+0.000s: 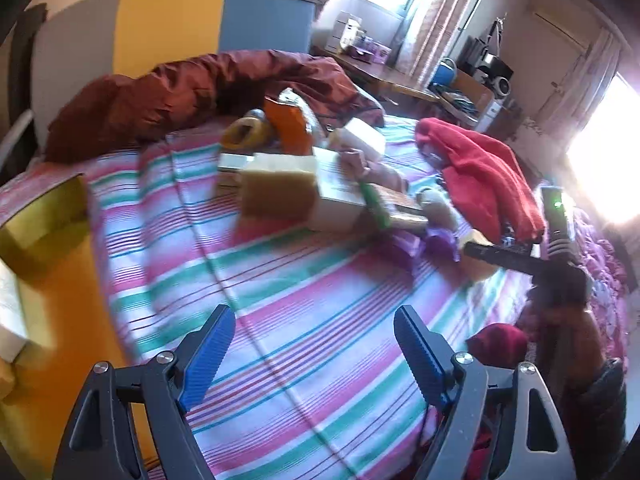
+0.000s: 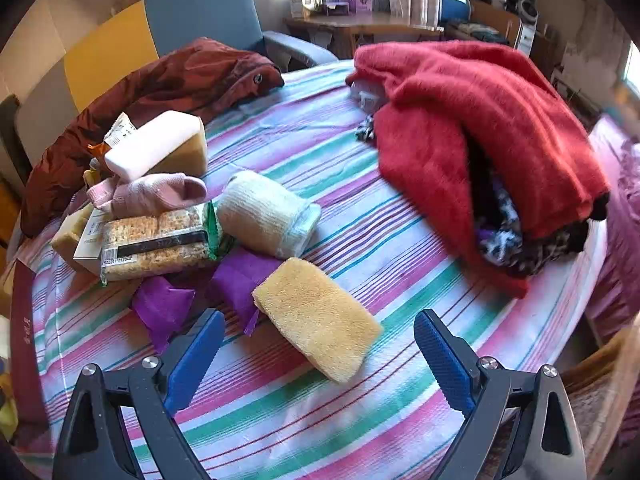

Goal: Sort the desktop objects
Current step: 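Move both tools back to the pile and grasp a yellow sponge with the right tool, then grasp the cracker packet with the left tool while the right tool holds the sponge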

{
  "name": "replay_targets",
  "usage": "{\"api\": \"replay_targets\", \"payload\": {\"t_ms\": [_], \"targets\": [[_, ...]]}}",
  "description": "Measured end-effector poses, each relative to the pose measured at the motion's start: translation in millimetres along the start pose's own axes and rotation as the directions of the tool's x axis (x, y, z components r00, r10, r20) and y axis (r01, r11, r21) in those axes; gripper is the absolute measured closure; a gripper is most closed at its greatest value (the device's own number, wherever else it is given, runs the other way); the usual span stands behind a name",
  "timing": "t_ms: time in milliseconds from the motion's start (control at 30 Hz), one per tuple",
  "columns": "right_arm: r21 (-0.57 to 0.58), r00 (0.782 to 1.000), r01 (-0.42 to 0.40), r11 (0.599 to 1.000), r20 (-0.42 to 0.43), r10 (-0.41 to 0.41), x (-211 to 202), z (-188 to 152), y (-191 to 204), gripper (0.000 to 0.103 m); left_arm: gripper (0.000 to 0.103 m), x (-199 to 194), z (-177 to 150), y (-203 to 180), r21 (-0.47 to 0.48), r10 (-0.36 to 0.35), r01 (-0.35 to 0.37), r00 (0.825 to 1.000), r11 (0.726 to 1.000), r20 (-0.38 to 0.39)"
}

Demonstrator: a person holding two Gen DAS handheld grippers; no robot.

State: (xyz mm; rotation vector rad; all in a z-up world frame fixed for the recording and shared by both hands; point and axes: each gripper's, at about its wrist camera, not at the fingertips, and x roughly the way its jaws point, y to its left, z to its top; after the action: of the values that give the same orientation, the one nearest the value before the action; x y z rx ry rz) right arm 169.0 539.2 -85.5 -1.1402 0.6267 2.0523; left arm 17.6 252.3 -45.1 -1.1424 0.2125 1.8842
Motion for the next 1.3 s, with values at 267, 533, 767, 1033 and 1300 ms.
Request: {"api": "replay_targets", "payload": {"t_ms": [267, 533, 767, 1033, 1300], "targets": [[-0.001, 0.999, -0.005, 1.000, -0.053, 0.005, 19, 1, -1, 0.030, 0.027, 37, 17, -27, 0.025, -0.083, 0.085, 0.994, 0.996, -0.066], [-0.044, 0.999, -0.004, 0.999, -0.040, 0.002, 18, 0, 3, 0.049, 0.037, 74, 39, -51, 0.044, -0.160, 0.165, 0.983, 0.985, -0.092], [-0.045, 1.000, -0.017, 0.999, 0.017, 0.017, 9, 4, 3, 0.052, 0.040, 110, 59, -50, -0.054, -0.219, 0.214, 0.972, 0.975, -0.091], [-0.064, 0.999, -0.018, 0.998, 0.046, 0.021, 4, 5, 6, 0.052, 0.039, 143, 72, -50, -0.147, -0.270, 0.253, 0.956, 0.956, -0.111], [-0.070, 0.997, -0.016, 0.997, 0.076, 0.022, -1, 6, 7, 0.052, 0.065, 159, 79, -55, -0.133, -0.231, 0.217, 0.968, 0.967, -0.094]]}}
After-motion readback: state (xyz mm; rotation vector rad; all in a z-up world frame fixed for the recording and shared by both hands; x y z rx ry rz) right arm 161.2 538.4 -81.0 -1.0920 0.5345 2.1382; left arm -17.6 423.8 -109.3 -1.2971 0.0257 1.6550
